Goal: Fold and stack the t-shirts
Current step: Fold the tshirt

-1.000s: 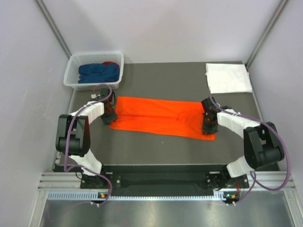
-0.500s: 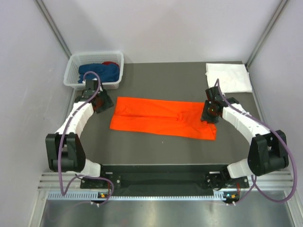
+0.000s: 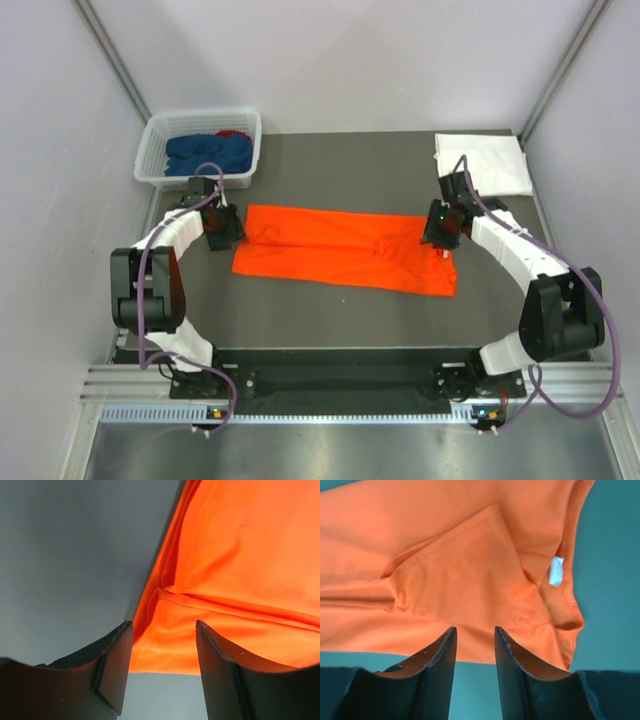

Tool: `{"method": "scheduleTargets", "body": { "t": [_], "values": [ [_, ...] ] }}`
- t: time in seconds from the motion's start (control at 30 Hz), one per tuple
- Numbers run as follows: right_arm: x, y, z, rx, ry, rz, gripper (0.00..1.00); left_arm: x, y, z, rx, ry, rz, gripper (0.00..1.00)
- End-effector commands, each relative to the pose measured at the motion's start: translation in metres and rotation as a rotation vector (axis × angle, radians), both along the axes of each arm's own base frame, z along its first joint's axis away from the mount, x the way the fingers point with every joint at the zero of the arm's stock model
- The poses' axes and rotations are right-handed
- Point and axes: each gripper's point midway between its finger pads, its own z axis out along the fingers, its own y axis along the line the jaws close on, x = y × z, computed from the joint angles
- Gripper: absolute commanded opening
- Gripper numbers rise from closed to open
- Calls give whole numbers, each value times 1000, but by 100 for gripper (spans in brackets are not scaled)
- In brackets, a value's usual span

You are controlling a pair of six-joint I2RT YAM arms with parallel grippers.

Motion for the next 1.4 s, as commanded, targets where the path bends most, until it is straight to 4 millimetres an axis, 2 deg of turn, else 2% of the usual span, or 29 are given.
{"method": "scheduleTargets", "body": {
  "t": [0.0,0.13,0.23,0.37,0.4,0.47,0.53,0.6,0.67,0.77,0.83,0.97,1.03,1.07,1.13,1.2,1.37],
  "values": [
    [24,-11,3,16,-41,-54,37,15,4,-2,15,-27,-21,58],
    [33,-23,-4,33,-39,-105,36,11,2,-28,3,45,-28,56],
    [36,-18,-1,70,-58,-82,36,10,8,-39,25,77,1,54],
    [33,-18,-5,80,-64,-79,36,12,11,-41,44,76,16,48],
    [32,-17,-7,86,-66,-72,36,13,13,-40,50,74,22,40],
    [30,-17,-9,85,-68,-64,36,13,14,-39,57,75,26,33],
    [29,-18,-11,79,-65,-58,36,12,13,-42,55,87,21,29],
    [28,-21,-12,68,-62,-53,36,10,12,-46,45,102,17,29],
    [27,-23,-11,64,-67,-53,36,6,11,-50,42,120,16,38],
    [25,-25,-9,60,-80,-54,36,6,16,-45,68,105,35,47],
    [24,-25,-6,61,-87,-52,36,3,25,-45,113,129,56,49],
    [22,-25,-3,66,-99,-51,36,11,23,-29,107,103,36,50],
    [21,-24,-1,73,-106,-48,36,16,16,-14,77,52,-1,51],
    [19,-24,-2,74,-104,-48,36,19,6,-7,30,24,-36,52],
    [20,-26,-1,65,-113,-49,36,20,4,2,25,-6,-63,54],
    [20,-27,-1,53,-114,-44,36,20,4,2,33,-17,-89,56],
    [20,-26,-6,58,-101,-36,36,20,2,-18,20,44,-106,56]
  ]
}}
